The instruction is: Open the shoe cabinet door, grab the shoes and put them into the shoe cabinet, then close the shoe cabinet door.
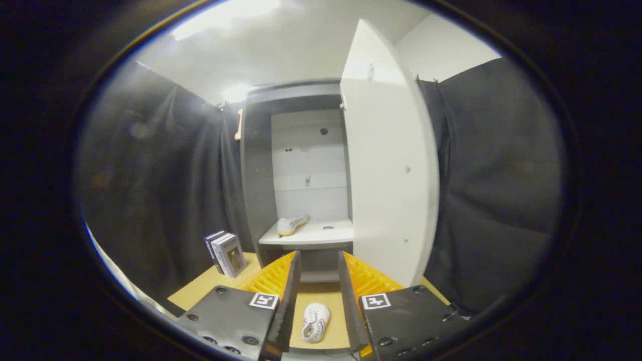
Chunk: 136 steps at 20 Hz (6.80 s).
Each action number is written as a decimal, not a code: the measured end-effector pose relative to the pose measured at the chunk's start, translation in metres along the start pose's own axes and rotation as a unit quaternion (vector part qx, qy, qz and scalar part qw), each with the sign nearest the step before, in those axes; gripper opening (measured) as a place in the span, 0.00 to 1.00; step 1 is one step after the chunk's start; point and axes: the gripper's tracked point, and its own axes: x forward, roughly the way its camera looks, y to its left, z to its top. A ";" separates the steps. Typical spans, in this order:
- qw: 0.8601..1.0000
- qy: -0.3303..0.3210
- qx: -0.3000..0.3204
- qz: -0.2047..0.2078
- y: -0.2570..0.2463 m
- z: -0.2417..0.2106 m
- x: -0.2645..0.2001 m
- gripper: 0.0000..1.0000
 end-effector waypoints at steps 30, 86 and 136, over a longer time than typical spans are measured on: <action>0.943 0.332 0.031 -0.012 0.025 -0.228 0.003 0.49; 0.992 0.107 -0.053 -0.031 0.051 0.087 0.044 0.02; 0.983 0.177 -0.043 -0.011 0.004 0.128 0.350 0.85</action>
